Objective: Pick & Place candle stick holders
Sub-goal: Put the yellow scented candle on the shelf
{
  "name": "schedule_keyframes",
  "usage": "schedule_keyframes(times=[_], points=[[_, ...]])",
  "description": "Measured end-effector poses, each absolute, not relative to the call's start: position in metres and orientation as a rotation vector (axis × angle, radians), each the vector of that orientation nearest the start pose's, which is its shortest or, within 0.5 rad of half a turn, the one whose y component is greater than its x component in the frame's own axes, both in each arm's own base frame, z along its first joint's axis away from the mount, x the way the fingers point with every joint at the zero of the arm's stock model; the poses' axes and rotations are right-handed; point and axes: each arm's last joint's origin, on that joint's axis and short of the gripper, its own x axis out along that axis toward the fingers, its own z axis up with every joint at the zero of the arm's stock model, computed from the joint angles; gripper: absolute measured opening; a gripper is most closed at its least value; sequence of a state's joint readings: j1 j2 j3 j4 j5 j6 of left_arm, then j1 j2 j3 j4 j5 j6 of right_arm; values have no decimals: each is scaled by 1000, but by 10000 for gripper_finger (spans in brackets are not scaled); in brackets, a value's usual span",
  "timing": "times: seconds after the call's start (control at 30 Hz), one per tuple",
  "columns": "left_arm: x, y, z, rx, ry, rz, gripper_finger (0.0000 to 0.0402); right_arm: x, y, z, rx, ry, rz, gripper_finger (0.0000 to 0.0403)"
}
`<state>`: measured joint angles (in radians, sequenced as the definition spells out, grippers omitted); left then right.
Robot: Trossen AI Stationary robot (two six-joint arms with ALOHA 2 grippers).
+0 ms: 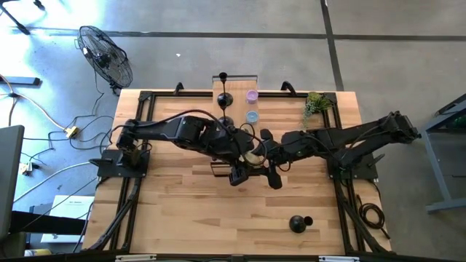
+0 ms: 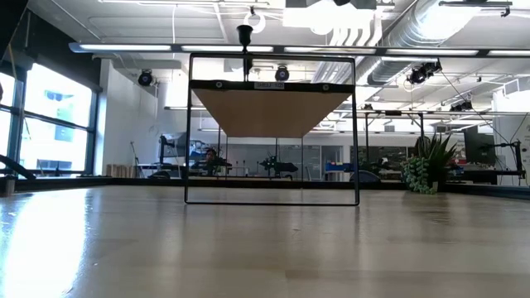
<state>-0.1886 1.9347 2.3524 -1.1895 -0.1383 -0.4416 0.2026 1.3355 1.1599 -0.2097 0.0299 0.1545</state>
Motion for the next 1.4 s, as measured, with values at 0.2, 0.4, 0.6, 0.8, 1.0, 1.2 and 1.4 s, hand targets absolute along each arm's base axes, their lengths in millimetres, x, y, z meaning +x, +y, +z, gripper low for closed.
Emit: schedule_keyframes(times=[0.2,0.4,0.6,0.8,1.0,1.2,1.4], points=[[377,-68,439,-295,740,113,223,295,60,343,90,359,162,249],[378,-65,439,-303,742,101,223,295,59,342,91,369,178,251],[378,-61,439,-306,746,102,223,296,57,342,98,372,171,211],[378,-61,439,-303,748,94,223,296,57,342,95,371,171,211],[379,-62,439,-294,740,91,274,296,57,342,85,369,173,211],[377,-62,442,-299,736,79,343,296,57,342,85,370,173,211],[374,-61,460,-317,589,74,358,295,57,341,91,379,165,211]])
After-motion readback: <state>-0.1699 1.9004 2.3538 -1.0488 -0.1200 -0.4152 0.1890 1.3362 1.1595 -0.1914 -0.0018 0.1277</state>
